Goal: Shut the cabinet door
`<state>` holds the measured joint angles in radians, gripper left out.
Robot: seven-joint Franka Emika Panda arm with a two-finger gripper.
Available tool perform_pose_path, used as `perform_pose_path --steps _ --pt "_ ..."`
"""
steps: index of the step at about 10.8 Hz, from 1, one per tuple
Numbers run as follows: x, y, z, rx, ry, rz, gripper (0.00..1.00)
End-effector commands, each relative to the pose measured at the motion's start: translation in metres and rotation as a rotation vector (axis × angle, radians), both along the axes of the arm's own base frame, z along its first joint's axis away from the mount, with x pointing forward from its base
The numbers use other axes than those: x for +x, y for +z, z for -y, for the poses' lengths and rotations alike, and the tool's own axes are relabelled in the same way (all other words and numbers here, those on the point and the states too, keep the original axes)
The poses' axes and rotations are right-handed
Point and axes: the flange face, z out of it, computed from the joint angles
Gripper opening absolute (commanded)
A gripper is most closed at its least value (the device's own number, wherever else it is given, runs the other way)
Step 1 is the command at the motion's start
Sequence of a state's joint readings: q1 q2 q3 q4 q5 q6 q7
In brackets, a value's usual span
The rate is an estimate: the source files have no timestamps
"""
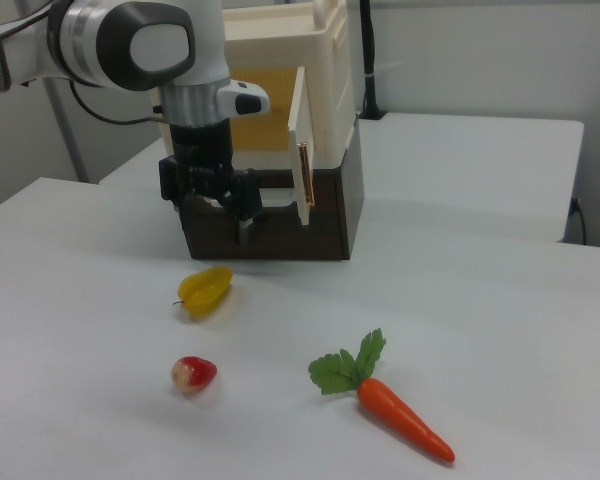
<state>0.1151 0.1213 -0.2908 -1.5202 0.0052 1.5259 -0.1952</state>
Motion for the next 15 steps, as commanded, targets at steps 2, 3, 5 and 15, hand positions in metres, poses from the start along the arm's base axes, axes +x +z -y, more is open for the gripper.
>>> perform_pose_path --steps 2,3,5,15 --pt "-0.012 0.015 0.020 -0.002 -0.010 0.046 1.00" --pt "-0.011 0.015 0.020 -0.005 0.001 0.047 1.00" --pt "-0.012 0.015 0.022 -0.002 0.010 0.046 1.00" --pt "0.001 0.017 0.062 -0.014 0.257 0.171 0.00"
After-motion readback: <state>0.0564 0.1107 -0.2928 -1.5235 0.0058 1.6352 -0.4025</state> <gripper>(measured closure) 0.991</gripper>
